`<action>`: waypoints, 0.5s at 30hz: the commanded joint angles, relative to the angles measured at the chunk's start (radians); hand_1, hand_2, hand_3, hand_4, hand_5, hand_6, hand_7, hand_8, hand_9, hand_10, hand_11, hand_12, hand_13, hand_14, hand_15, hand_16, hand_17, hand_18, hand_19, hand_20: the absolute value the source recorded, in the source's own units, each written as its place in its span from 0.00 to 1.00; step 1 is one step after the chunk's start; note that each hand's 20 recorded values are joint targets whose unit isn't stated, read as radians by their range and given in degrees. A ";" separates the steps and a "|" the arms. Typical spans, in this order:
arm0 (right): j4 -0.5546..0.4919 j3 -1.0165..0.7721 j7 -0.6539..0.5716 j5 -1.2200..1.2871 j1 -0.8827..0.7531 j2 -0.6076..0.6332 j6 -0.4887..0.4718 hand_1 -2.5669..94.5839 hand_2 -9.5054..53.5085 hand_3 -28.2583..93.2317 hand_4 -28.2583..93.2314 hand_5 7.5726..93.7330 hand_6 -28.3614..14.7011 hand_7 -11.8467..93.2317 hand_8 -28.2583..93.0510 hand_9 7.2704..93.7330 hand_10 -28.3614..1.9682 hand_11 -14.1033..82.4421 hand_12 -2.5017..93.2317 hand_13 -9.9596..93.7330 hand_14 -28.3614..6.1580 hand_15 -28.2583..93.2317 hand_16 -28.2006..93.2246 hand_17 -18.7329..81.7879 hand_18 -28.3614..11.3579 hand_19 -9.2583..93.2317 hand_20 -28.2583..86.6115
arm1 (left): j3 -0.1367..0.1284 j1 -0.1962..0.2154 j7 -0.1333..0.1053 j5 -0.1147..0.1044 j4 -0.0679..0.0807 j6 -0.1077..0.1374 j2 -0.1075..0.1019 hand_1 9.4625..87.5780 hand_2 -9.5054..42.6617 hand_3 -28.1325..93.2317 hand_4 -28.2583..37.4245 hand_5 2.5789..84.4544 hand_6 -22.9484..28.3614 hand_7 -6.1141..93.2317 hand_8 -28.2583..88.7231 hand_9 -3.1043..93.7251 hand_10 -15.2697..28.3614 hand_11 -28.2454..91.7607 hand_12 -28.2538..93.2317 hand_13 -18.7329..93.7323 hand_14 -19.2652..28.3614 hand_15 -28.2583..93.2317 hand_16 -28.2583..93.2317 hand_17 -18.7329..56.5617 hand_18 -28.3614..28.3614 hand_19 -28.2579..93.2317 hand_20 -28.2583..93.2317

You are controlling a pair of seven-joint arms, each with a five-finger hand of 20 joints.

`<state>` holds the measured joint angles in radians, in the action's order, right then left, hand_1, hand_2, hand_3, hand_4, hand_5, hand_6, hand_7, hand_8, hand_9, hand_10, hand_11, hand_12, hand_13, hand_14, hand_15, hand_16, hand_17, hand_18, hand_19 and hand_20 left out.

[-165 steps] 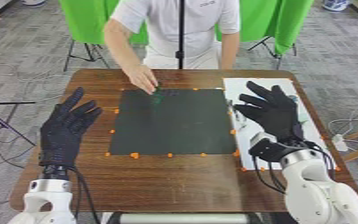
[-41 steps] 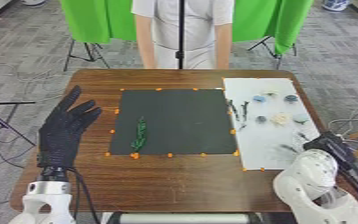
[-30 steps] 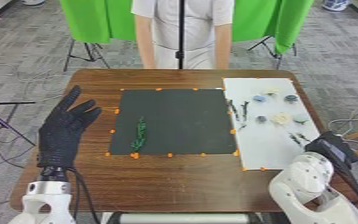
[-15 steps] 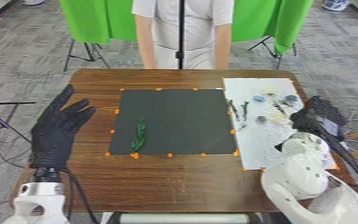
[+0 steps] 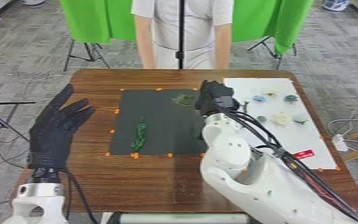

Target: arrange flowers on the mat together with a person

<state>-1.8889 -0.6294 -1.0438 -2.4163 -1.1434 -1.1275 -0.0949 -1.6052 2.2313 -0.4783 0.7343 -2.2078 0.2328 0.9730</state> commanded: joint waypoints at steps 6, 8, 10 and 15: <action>0.105 0.126 0.066 -0.036 0.043 -0.088 -0.133 0.61 0.00 0.75 0.04 0.89 0.63 0.32 0.25 0.94 0.50 0.47 0.24 0.86 0.53 0.72 0.37 0.51 0.12 0.99 0.19 | 0.036 -0.037 -0.027 -0.020 0.017 0.016 -0.036 0.16 0.37 0.83 0.00 0.37 0.58 0.18 0.16 0.41 0.80 0.44 0.33 0.43 0.95 0.62 0.17 0.18 1.00 0.76 0.12; 0.119 0.148 0.075 -0.052 0.049 -0.091 -0.144 0.61 0.00 0.74 0.04 0.89 0.63 0.32 0.25 0.94 0.50 0.47 0.24 0.86 0.53 0.72 0.38 0.51 0.12 0.99 0.19 | 0.045 -0.048 -0.028 -0.020 0.022 0.011 -0.038 0.15 0.37 0.84 0.00 0.37 0.58 0.18 0.16 0.41 0.80 0.44 0.33 0.43 0.95 0.62 0.17 0.19 0.99 0.76 0.12; 0.134 0.145 0.097 -0.090 0.034 -0.106 -0.168 0.60 0.00 0.74 0.04 0.89 0.63 0.33 0.25 0.94 0.49 0.47 0.24 0.86 0.53 0.72 0.38 0.51 0.12 0.99 0.19 | 0.057 -0.051 -0.041 -0.026 0.021 0.022 -0.049 0.15 0.36 0.84 0.00 0.38 0.58 0.18 0.16 0.41 0.80 0.44 0.33 0.43 0.94 0.62 0.17 0.19 0.99 0.76 0.12; 0.158 0.168 0.113 -0.119 0.041 -0.121 -0.183 0.57 0.00 0.73 0.03 0.90 0.62 0.33 0.25 0.95 0.49 0.47 0.24 0.87 0.52 0.73 0.38 0.52 0.11 0.99 0.19 | 0.076 -0.066 -0.057 -0.033 0.024 0.030 -0.066 0.16 0.36 0.84 0.00 0.38 0.58 0.19 0.16 0.42 0.80 0.45 0.33 0.43 0.95 0.62 0.17 0.19 0.99 0.76 0.13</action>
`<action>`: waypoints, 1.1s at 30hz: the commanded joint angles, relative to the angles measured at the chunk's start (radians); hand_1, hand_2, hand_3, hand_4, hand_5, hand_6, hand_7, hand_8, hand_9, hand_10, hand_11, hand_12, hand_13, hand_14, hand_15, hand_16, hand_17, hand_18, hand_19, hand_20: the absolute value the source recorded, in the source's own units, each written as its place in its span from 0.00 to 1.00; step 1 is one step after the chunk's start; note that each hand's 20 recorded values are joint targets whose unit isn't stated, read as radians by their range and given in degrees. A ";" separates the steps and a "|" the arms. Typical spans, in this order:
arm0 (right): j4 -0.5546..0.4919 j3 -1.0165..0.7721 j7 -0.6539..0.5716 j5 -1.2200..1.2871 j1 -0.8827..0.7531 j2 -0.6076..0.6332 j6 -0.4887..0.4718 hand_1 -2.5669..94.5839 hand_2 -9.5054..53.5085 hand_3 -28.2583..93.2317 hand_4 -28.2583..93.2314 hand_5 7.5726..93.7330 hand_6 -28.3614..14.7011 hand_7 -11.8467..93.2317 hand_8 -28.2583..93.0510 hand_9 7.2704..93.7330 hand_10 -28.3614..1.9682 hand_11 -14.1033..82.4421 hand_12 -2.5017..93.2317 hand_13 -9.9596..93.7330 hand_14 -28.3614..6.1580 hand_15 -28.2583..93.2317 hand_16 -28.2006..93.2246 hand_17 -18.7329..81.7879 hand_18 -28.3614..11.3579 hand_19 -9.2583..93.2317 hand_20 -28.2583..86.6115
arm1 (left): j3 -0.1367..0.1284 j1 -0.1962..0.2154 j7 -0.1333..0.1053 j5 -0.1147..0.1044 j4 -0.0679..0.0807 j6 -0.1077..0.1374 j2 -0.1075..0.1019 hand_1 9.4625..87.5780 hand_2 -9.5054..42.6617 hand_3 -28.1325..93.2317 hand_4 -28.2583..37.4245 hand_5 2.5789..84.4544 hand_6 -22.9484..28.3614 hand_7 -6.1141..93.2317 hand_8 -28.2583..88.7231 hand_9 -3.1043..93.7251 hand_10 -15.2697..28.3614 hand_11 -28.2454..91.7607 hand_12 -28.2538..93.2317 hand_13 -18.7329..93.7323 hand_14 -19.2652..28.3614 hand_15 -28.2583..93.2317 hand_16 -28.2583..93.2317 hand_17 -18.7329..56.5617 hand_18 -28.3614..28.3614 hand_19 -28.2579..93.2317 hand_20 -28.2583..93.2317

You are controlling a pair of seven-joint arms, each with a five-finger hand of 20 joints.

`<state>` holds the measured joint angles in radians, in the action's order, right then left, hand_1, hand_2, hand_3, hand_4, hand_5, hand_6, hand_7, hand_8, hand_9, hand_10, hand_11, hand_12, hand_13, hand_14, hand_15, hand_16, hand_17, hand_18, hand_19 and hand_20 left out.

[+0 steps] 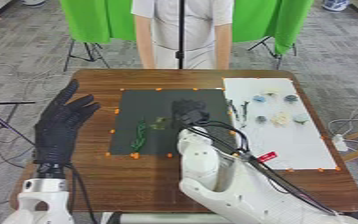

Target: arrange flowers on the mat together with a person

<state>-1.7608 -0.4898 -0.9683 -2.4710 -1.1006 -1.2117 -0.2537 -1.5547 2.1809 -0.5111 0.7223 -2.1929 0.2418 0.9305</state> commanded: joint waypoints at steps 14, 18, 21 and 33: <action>0.062 0.020 -0.014 -0.037 -0.011 -0.069 -0.016 0.42 0.09 0.70 0.06 0.89 0.60 0.29 0.13 0.99 0.48 0.46 0.24 0.92 0.52 0.72 0.37 0.56 0.07 1.00 0.14 | 0.050 -0.028 -0.036 -0.030 0.014 0.030 -0.039 0.16 0.36 0.84 0.00 0.38 0.58 0.18 0.16 0.43 0.82 0.44 0.33 0.44 0.96 0.63 0.17 0.19 0.99 0.76 0.13; 0.056 0.006 -0.022 -0.028 -0.019 -0.077 -0.034 0.40 0.14 0.67 0.06 0.90 0.59 0.27 0.13 1.00 0.48 0.47 0.23 0.95 0.52 0.71 0.38 0.59 0.07 1.00 0.14 | 0.057 -0.036 -0.029 -0.024 0.018 0.020 -0.032 0.17 0.36 0.84 0.00 0.38 0.58 0.18 0.16 0.43 0.82 0.44 0.33 0.43 0.95 0.63 0.17 0.18 0.98 0.76 0.13; 0.037 0.002 -0.049 0.032 -0.018 -0.075 -0.043 0.39 0.15 0.67 0.06 0.90 0.58 0.26 0.13 1.00 0.48 0.48 0.22 0.96 0.53 0.69 0.38 0.60 0.07 1.00 0.13 | 0.044 -0.031 -0.018 -0.017 0.016 0.015 -0.025 0.17 0.35 0.84 0.00 0.39 0.58 0.18 0.16 0.42 0.82 0.44 0.33 0.43 0.96 0.63 0.17 0.18 0.98 0.76 0.13; -0.087 0.066 -0.045 0.031 0.014 0.010 0.108 0.35 0.17 0.70 0.06 0.87 0.52 0.22 0.13 1.00 0.46 0.48 0.19 1.00 0.53 0.65 0.39 0.64 0.12 0.99 0.08 | 0.002 0.008 0.028 0.005 0.005 -0.007 0.026 0.16 0.34 0.86 0.00 0.39 0.58 0.18 0.16 0.40 0.79 0.45 0.32 0.40 0.89 0.62 0.15 0.19 0.94 0.74 0.14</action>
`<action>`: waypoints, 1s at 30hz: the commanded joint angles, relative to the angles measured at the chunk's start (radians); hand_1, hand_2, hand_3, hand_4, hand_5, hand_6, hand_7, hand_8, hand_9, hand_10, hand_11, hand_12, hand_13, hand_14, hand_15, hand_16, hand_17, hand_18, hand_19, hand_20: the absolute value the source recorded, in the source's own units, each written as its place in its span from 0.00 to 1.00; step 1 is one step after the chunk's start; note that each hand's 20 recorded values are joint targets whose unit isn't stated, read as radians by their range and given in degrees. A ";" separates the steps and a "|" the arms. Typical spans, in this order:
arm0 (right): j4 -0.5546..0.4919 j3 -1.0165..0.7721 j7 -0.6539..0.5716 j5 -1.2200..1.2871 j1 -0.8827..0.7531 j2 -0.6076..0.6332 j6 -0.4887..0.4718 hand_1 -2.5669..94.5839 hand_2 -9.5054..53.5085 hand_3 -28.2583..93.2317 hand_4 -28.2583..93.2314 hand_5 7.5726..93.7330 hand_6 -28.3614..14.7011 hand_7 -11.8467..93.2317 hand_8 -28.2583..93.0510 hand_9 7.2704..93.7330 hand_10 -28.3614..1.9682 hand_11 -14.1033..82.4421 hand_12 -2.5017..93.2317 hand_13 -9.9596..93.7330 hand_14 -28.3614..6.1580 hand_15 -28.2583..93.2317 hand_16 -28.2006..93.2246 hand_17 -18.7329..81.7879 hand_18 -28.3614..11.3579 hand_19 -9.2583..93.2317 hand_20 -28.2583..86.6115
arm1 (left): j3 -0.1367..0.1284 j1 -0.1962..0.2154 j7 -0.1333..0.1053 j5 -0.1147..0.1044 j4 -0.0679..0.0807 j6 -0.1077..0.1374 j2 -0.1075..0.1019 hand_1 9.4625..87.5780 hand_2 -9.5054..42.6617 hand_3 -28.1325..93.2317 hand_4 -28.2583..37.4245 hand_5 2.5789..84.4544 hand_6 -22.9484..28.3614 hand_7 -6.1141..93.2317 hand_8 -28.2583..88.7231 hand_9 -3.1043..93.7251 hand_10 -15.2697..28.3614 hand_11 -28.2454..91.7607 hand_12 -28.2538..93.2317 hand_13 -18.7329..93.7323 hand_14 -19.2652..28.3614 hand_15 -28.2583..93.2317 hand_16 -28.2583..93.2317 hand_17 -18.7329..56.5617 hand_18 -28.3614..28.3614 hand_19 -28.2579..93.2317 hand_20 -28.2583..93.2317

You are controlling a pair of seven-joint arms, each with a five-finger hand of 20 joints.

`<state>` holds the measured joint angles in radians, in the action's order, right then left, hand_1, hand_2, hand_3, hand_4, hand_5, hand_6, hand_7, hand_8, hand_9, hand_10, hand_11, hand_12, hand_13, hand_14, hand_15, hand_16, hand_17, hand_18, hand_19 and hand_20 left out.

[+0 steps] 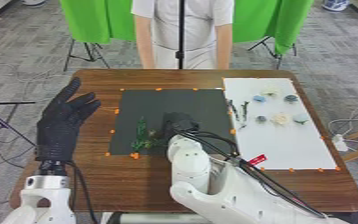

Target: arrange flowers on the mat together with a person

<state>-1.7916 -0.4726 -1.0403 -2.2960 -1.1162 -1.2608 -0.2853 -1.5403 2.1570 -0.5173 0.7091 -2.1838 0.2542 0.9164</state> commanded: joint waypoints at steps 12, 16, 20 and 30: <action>-0.179 -0.093 -0.010 0.010 -0.103 0.184 0.068 0.31 0.24 0.69 0.06 0.84 0.51 0.22 0.13 1.00 0.48 0.53 0.18 1.00 0.54 0.68 0.38 0.65 0.12 1.00 0.07 | -0.057 0.086 0.045 0.022 -0.023 -0.008 0.056 0.16 0.34 0.86 0.00 0.37 0.57 0.18 0.16 0.38 0.78 0.46 0.31 0.40 0.89 0.62 0.15 0.19 0.95 0.74 0.17; -0.174 -0.098 -0.012 0.077 -0.111 0.190 0.031 0.28 0.30 0.67 0.07 0.87 0.51 0.22 0.13 1.00 0.46 0.55 0.18 1.00 0.53 0.70 0.39 0.65 0.11 1.00 0.08 | -0.059 0.074 0.053 0.027 -0.015 -0.025 0.063 0.16 0.35 0.85 0.01 0.37 0.58 0.18 0.16 0.38 0.79 0.46 0.31 0.40 0.91 0.62 0.15 0.19 0.96 0.74 0.17; -0.169 -0.081 0.003 0.122 -0.097 0.185 0.010 0.28 0.34 0.65 0.08 0.88 0.51 0.22 0.13 1.00 0.45 0.56 0.18 1.00 0.52 0.70 0.39 0.64 0.10 1.00 0.09 | -0.057 0.070 0.045 0.029 -0.012 -0.034 0.057 0.16 0.35 0.85 0.01 0.37 0.58 0.18 0.17 0.38 0.79 0.46 0.31 0.40 0.92 0.62 0.15 0.18 0.96 0.74 0.17; -0.179 -0.033 0.058 0.159 -0.083 0.175 -0.018 0.26 0.36 0.67 0.08 0.89 0.52 0.23 0.12 1.00 0.45 0.57 0.18 1.00 0.51 0.71 0.40 0.64 0.10 1.00 0.10 | -0.044 0.060 0.031 0.022 -0.008 -0.023 0.041 0.16 0.35 0.85 0.02 0.38 0.58 0.17 0.17 0.39 0.80 0.46 0.31 0.40 0.93 0.62 0.15 0.18 0.96 0.74 0.17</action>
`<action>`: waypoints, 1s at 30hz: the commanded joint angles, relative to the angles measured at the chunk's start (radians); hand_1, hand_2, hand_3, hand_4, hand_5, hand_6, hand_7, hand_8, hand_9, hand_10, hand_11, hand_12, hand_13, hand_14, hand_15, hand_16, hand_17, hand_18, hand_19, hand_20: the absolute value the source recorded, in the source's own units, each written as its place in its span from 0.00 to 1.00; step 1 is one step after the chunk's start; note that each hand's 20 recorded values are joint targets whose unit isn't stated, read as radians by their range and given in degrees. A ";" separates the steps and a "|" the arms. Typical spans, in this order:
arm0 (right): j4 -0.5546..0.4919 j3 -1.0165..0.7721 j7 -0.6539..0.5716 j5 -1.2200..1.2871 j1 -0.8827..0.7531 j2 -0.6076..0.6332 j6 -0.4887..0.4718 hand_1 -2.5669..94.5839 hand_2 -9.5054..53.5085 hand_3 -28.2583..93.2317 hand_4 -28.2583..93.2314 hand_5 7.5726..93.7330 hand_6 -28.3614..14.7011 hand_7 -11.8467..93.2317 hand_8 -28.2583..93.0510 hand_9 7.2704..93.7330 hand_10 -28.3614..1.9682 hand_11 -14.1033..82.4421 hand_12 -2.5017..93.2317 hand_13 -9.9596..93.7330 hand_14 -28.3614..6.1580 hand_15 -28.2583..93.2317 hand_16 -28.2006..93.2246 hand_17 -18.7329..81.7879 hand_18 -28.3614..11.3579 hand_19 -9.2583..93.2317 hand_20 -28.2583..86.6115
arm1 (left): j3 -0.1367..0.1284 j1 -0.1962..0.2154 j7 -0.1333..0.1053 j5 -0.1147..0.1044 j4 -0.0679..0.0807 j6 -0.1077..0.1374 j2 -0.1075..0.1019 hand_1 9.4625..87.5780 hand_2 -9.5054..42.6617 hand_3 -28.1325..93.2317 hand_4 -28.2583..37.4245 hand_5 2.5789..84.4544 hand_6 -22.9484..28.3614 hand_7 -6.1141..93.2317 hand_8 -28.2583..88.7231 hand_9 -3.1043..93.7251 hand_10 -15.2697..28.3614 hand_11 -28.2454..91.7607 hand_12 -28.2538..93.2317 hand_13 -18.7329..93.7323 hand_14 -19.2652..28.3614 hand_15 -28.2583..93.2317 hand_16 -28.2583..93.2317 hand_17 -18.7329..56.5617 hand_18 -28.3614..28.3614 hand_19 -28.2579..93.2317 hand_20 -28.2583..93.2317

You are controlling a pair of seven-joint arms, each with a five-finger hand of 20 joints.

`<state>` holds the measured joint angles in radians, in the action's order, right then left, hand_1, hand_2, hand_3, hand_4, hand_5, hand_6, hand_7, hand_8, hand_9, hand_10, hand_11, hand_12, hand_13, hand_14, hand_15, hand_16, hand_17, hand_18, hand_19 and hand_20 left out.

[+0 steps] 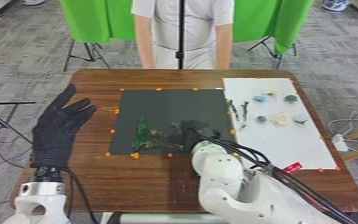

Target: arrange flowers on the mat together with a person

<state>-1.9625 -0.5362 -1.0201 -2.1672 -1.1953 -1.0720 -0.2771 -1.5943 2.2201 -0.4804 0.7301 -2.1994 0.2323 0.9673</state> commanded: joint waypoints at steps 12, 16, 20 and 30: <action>-0.016 0.013 0.060 0.062 -0.021 -0.039 -0.025 0.25 0.38 0.67 0.07 0.91 0.52 0.23 0.12 1.00 0.45 0.58 0.18 1.00 0.52 0.71 0.39 0.63 0.11 1.00 0.09 | 0.010 -0.007 -0.005 0.000 0.008 0.005 -0.009 0.17 0.35 0.85 0.02 0.38 0.58 0.17 0.17 0.39 0.81 0.45 0.31 0.40 0.93 0.62 0.15 0.18 0.96 0.74 0.17; -0.017 0.018 0.066 0.057 -0.016 -0.032 -0.001 0.25 0.38 0.67 0.07 0.90 0.52 0.23 0.12 1.00 0.45 0.56 0.18 1.00 0.51 0.70 0.39 0.63 0.11 1.00 0.09 | 0.012 -0.012 -0.001 0.002 0.010 0.000 -0.002 0.17 0.35 0.85 0.02 0.38 0.58 0.17 0.17 0.39 0.81 0.45 0.31 0.40 0.94 0.63 0.15 0.18 0.96 0.74 0.17; -0.038 -0.016 0.067 0.085 -0.029 -0.021 0.042 0.24 0.39 0.68 0.07 0.89 0.52 0.23 0.12 1.00 0.45 0.56 0.18 1.00 0.51 0.69 0.39 0.63 0.11 1.00 0.10 | 0.006 -0.004 0.006 0.002 0.010 -0.005 0.008 0.17 0.35 0.85 0.02 0.38 0.58 0.17 0.17 0.39 0.81 0.45 0.31 0.40 0.93 0.63 0.15 0.18 0.96 0.74 0.17; -0.208 -0.320 0.069 0.230 -0.209 0.086 0.175 0.24 0.39 0.69 0.07 0.89 0.52 0.23 0.12 1.00 0.41 0.53 0.18 0.99 0.49 0.69 0.39 0.61 0.09 1.00 0.10 | -0.015 0.024 0.031 0.016 0.011 -0.027 0.035 0.16 0.36 0.84 0.01 0.37 0.58 0.17 0.17 0.38 0.78 0.45 0.31 0.39 0.91 0.62 0.15 0.18 0.97 0.74 0.17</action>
<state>-2.0538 -0.6591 -0.9714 -1.9943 -1.2738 -1.0810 -0.2486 -1.5979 2.2125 -0.4729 0.7317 -2.1964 0.2297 0.9786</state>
